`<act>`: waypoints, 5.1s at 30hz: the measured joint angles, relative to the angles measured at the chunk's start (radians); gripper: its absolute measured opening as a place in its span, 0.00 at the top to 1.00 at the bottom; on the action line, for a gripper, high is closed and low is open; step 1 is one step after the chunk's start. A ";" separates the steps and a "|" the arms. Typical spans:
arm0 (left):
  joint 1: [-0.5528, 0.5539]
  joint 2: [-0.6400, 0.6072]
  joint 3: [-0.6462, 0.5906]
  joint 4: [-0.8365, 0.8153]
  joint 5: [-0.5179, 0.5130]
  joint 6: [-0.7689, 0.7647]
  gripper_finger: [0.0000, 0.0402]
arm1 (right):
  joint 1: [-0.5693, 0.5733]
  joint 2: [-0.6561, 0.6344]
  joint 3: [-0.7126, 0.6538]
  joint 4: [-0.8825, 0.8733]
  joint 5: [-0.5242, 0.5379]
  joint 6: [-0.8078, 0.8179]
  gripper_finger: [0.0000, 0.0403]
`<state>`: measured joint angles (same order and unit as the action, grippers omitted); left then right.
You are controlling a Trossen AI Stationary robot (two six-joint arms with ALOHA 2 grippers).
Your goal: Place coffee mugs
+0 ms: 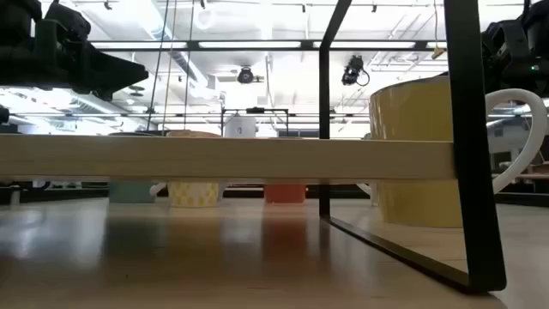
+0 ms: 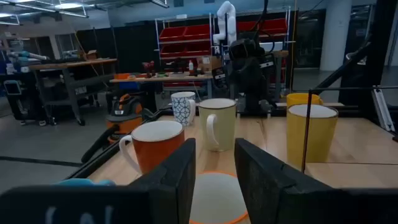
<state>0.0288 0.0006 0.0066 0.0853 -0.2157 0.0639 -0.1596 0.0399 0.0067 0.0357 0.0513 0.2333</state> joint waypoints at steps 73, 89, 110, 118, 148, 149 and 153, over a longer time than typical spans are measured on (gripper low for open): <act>0.001 0.007 0.000 0.009 -0.057 0.005 0.70 | 0.000 0.000 0.000 0.000 0.000 0.000 0.66; 0.001 0.007 0.000 0.022 -0.071 -0.029 0.54 | 0.000 0.000 0.000 0.000 0.000 0.000 0.66; 0.001 0.008 0.000 0.060 -0.131 -0.058 0.22 | 0.000 0.000 0.000 0.000 0.000 0.000 0.66; 0.001 0.010 0.018 0.224 -0.200 -0.287 0.22 | 0.000 0.000 0.000 0.000 0.000 -0.005 0.66; 0.197 0.720 0.982 -1.126 -0.214 -0.972 0.22 | 0.000 0.000 0.000 0.000 0.000 -0.027 0.66; 0.216 0.734 0.992 -1.150 -0.190 -0.980 0.22 | 0.000 0.000 0.000 0.000 0.000 -0.027 0.66; 0.300 0.786 0.998 -1.224 -0.117 -0.992 0.22 | 0.000 0.000 0.000 0.000 0.000 -0.027 0.66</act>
<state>0.3291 0.7870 1.0046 -1.1389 -0.3325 -0.9279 -0.1596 0.0399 0.0067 0.0356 0.0513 0.2066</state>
